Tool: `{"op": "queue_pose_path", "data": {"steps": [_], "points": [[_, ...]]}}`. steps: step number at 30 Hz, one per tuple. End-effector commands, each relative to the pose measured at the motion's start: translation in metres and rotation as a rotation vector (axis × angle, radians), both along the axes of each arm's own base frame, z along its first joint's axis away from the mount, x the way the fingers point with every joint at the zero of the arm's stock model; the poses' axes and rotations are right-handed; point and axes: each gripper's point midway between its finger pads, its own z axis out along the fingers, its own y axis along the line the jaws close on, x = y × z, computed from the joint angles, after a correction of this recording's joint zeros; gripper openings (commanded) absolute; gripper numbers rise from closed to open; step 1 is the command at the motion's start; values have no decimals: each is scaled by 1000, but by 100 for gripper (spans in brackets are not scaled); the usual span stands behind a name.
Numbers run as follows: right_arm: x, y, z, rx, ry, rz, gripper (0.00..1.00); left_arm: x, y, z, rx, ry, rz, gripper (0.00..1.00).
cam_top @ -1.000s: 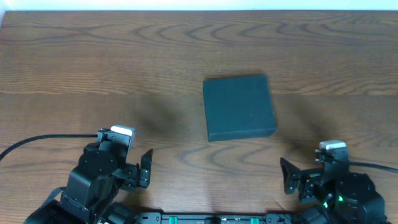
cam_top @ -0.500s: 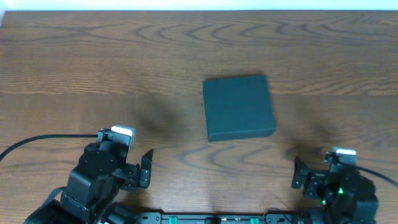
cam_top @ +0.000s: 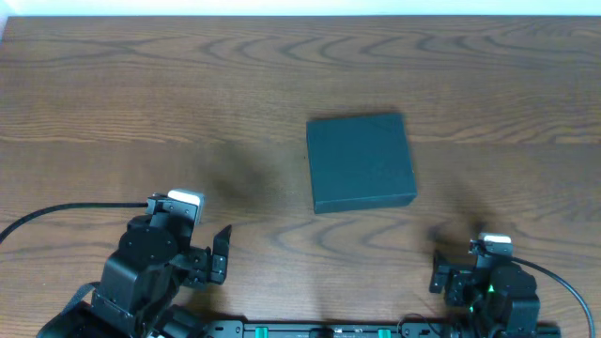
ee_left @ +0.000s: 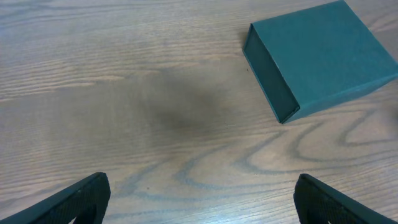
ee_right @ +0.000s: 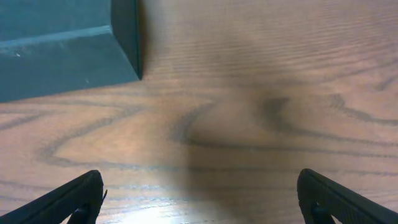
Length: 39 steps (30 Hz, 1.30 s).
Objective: Pack container
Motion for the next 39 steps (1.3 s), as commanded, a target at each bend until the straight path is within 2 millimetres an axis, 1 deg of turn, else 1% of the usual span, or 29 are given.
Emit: {"op": "queue_pose_path", "data": {"steps": [1, 26, 28, 30, 32, 35, 39], "points": [[-1, 0, -3, 0, 1, 0, 99, -1, 1, -2, 3, 4, 2, 95], [0, 0, -2, 0, -2, 0, 99, -2, 2, -3, 16, 7, -4, 95], [0, 0, -2, 0, -2, 0, 99, -9, 6, -11, 50, 42, -17, 95], [0, 0, -2, 0, -2, 0, 99, -14, 12, -20, 65, 83, 8, 95], [0, 0, -2, 0, -2, 0, 99, -12, 20, -26, 60, 82, 57, 95], [0, 0, -2, 0, -2, 0, 99, -4, 31, -35, 34, 36, 141, 96], [0, 0, -2, 0, -2, 0, 99, -12, 46, -65, 27, 27, 217, 95]]}}
